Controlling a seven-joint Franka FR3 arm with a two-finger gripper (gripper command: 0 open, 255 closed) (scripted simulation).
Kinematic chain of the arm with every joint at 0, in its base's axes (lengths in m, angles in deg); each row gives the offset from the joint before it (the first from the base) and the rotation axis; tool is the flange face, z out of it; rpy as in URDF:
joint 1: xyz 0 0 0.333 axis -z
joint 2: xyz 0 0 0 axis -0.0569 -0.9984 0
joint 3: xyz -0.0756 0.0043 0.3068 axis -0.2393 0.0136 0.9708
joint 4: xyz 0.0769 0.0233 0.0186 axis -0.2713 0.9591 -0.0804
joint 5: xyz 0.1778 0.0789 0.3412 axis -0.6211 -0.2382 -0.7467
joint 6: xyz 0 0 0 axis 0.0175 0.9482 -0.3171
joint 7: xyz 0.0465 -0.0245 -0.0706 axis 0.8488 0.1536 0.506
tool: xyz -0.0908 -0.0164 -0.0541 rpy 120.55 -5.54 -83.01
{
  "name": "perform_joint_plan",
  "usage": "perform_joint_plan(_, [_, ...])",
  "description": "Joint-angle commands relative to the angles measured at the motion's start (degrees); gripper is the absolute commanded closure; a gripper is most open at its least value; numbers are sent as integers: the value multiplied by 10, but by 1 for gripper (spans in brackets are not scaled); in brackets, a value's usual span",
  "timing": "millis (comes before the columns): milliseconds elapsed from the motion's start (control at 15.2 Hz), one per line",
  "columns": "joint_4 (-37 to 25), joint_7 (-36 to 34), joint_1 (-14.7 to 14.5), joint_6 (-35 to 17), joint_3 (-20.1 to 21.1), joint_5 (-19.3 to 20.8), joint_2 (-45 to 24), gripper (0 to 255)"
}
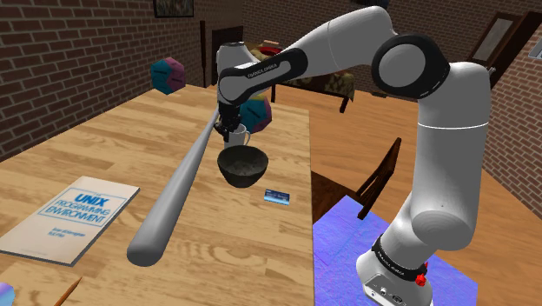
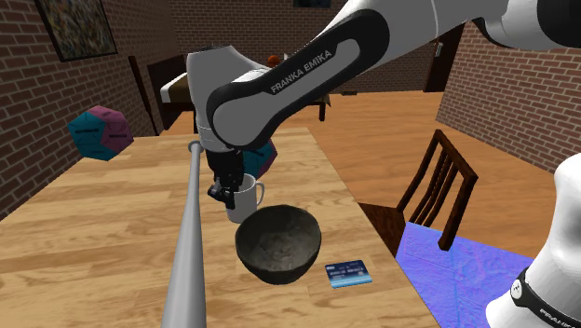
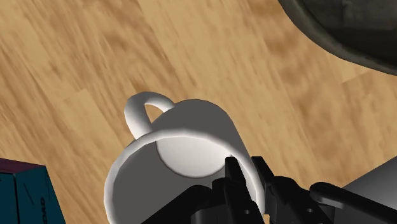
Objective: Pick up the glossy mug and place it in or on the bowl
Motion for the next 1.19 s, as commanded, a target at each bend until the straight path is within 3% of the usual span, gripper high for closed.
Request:
perform_joint_plan(0, [0, 0, 0, 0, 0, 0, 0, 255])
perform_joint_plan(1122, [-65, 11, 1, 106, 3, -9, 41, 255])
